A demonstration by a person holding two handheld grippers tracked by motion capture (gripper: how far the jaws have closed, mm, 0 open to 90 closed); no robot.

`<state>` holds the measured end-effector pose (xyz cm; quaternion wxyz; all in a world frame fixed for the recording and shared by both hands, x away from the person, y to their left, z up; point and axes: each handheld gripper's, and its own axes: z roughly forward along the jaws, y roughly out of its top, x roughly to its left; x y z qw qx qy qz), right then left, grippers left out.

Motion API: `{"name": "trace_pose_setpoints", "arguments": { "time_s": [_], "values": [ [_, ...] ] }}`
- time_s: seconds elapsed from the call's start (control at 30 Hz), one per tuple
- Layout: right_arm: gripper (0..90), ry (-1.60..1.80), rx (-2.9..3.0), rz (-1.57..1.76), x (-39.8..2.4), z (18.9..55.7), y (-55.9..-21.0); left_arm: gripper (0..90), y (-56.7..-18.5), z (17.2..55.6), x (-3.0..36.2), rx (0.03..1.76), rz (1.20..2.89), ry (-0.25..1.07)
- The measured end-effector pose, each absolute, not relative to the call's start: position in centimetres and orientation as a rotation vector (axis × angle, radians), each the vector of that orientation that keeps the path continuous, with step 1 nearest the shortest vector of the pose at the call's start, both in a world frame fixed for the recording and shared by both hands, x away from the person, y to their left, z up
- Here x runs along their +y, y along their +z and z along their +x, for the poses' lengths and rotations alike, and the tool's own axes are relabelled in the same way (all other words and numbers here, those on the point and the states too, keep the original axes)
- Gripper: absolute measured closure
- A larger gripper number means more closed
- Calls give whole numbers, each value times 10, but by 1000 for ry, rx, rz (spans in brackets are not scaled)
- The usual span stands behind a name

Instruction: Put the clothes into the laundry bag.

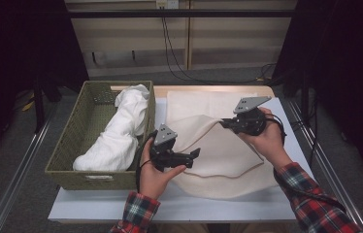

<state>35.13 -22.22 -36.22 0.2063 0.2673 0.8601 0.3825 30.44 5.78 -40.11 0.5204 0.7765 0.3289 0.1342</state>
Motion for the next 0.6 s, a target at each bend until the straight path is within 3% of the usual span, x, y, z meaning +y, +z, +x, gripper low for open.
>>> {"name": "trace_pose_setpoints", "arguments": {
  "time_s": [0.6],
  "values": [
    [882, 1071, 2396, 749, -224, 350, -362, 27, -367, 328, 59, 793, 1876, 357]
  ]
}}
